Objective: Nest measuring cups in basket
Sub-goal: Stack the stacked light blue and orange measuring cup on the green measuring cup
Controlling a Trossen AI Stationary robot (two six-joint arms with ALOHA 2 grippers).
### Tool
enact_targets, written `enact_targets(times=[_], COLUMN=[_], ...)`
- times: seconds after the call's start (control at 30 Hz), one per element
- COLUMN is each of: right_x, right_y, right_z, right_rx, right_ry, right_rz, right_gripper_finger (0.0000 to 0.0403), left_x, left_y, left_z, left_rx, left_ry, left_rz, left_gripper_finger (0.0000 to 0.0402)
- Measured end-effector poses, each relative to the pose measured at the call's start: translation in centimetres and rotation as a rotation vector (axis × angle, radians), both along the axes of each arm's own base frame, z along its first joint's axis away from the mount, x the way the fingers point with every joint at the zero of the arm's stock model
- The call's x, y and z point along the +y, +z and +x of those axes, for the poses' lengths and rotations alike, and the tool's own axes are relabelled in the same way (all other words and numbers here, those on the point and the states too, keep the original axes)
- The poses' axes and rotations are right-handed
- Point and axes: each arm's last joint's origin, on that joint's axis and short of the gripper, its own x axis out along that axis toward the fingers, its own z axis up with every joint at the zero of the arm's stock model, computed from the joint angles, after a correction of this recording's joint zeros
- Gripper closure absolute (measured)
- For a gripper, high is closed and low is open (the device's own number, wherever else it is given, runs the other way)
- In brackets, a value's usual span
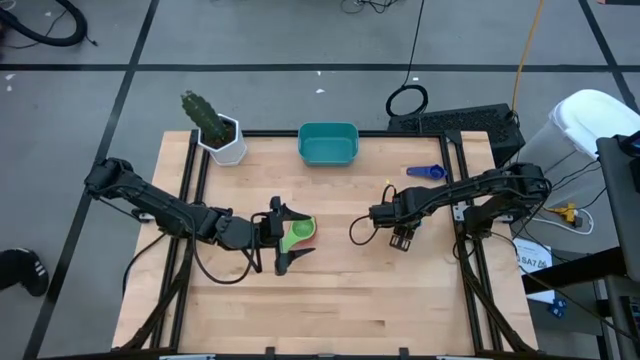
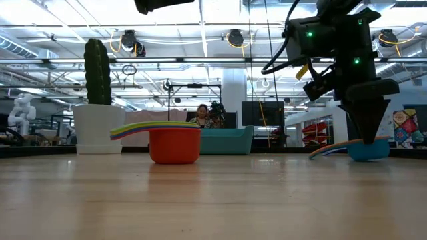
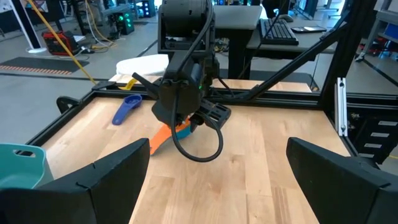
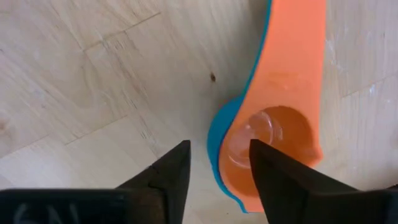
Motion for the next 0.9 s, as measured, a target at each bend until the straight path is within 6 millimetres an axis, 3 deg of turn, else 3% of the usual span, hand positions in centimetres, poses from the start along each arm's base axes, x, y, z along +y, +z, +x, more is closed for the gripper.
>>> enact_targets(times=[0.23, 0.5, 0.6, 0.73, 0.9], right_x=[0.0, -0.1, -0.2, -0.4, -0.5], right_y=[-0.2, -2.9, -3.0, -3.0, -3.0], right_z=[-0.1, -1.7, -1.8, -1.6, -0.7], right_rx=[0.0, 0.014, 0.026, 0.003, -0.068], right_ry=[0.0, 0.013, 0.026, 0.071, 0.15], right_rz=[0.0, -0.03, -0.054, -0.049, -0.091], right_gripper_finger=[0.0232, 0.0239, 0.0273, 0.0377, 0.0396], left_x=[0.0, 0.0, 0.0, 0.0, 0.0], left_y=[0.0, 0.0, 0.0, 0.0, 0.0], left_z=[0.0, 0.0, 0.0, 0.0, 0.0], left_rx=[0.0, 0.0, 0.0, -0.001, -0.002], left_ry=[0.0, 0.0, 0.001, 0.002, 0.004], left_rz=[0.0, 0.0, -0.001, -0.006, -0.015], left_gripper_finger=[0.0023, 0.0023, 0.0023, 0.0023, 0.0023])
